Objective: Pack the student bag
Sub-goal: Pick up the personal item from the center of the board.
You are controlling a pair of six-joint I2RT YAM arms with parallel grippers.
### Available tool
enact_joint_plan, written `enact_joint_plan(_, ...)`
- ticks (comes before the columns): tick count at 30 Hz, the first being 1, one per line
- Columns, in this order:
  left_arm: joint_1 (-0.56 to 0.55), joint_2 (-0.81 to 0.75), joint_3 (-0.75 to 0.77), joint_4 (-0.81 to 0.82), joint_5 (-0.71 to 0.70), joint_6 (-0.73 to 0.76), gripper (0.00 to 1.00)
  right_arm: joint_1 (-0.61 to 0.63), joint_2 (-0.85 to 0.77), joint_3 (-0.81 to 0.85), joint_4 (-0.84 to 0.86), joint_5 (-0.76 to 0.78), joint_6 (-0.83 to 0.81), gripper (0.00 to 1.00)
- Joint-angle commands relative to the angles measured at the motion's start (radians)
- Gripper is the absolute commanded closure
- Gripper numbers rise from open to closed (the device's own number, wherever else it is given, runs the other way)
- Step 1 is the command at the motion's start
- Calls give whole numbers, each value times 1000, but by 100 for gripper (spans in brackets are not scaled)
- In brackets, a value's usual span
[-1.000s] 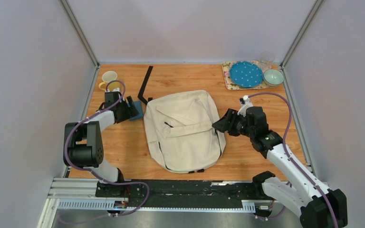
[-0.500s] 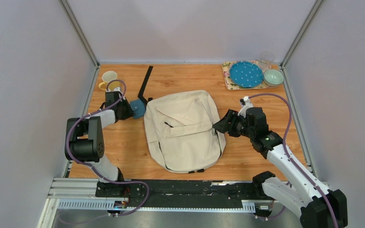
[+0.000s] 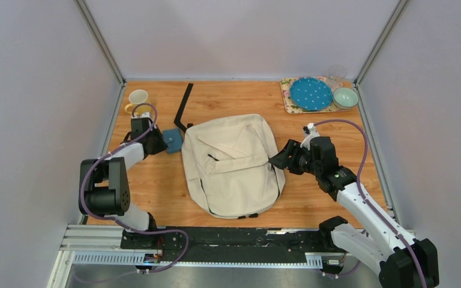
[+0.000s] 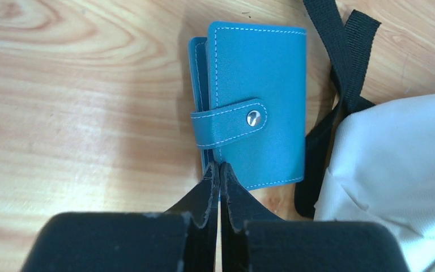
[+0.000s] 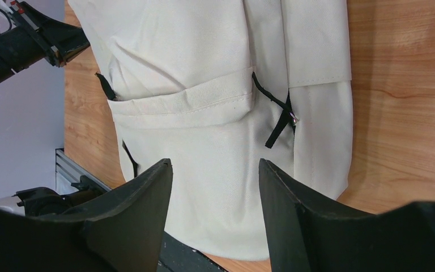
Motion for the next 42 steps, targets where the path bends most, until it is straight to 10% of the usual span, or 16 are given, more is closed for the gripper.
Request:
enact_joint_plan(1,5,-141,-9,-97,-67,22,100,5,-15,12,23,1,9,39)
enact_joint_plan(12,5,-417,-6,-213,-55,54,100,5,28,43,111,-85,58,39)
enact_joint_plan(32,-71,-625,20,-111,474,-119,100,48,135,50,373,-200,215,33)
enact_joint_plan(42,-280,-602,-38,110,728,-205,100,139,275,92,620,-243,316,32)
